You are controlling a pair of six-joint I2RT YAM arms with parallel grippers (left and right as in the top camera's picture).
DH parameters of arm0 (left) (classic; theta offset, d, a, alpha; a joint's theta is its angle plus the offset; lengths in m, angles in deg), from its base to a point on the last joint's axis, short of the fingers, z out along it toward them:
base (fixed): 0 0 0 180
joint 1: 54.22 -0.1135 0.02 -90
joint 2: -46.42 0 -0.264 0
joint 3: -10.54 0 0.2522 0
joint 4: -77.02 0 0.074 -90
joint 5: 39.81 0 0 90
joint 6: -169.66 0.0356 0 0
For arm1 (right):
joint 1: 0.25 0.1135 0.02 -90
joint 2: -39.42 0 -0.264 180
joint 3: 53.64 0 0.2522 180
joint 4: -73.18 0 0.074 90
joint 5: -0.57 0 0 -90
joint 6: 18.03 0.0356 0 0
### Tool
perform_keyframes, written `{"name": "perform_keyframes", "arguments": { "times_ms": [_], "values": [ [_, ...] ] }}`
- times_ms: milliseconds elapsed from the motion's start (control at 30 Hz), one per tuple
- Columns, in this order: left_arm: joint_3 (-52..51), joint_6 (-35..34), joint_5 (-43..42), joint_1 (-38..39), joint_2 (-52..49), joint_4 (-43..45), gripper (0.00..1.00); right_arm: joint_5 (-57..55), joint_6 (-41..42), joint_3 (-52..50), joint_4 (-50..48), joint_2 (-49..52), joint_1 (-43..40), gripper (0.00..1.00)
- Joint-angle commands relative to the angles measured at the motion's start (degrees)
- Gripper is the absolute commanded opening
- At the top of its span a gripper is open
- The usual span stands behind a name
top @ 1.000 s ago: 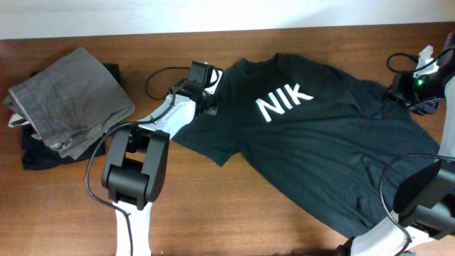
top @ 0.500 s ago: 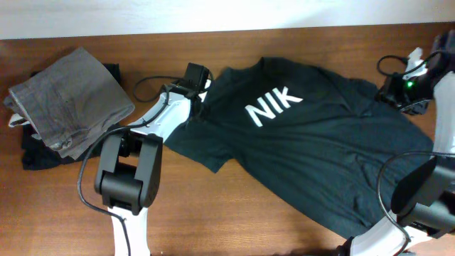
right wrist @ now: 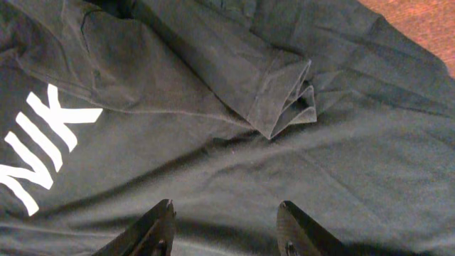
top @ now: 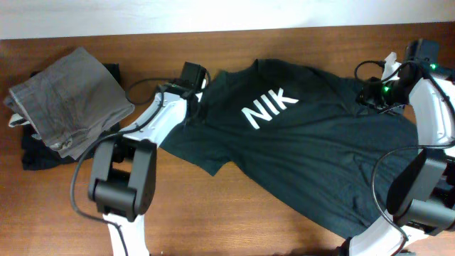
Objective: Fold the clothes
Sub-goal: 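Reach the right gripper to the shirt's right shoulder and grasp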
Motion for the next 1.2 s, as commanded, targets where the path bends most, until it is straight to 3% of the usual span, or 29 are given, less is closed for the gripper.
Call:
{"name": "perform_keyframes", "arguments": {
  "times_ms": [0, 433, 533, 833, 1167],
  "values": [
    [1.77, -0.70, -5.55, -0.39, 4.28, 1.22, 0.00, -0.13, -0.17, -0.74, -0.13, -0.07, 0.50, 0.51],
    [1.81, -0.68, -6.38, -0.44, 4.44, 1.14, 0.00, 0.55, 2.21, -0.74, -1.99, -0.07, 0.90, 0.50],
    [1.81, -0.66, -6.38, -0.46, 4.44, 1.55, 0.00, 0.52, 2.19, -0.74, -1.84, -0.07, 0.90, 0.46],
    [1.81, -0.66, -10.05, -0.39, 4.42, 7.48, 0.00, 0.31, 1.90, -0.74, 0.59, -0.07, 0.85, 0.44],
    [1.81, -0.66, -14.08, -0.39, 4.42, 4.96, 0.00, 2.86, -2.99, -0.74, -4.48, -0.07, 3.17, 0.40]
  ]
}}
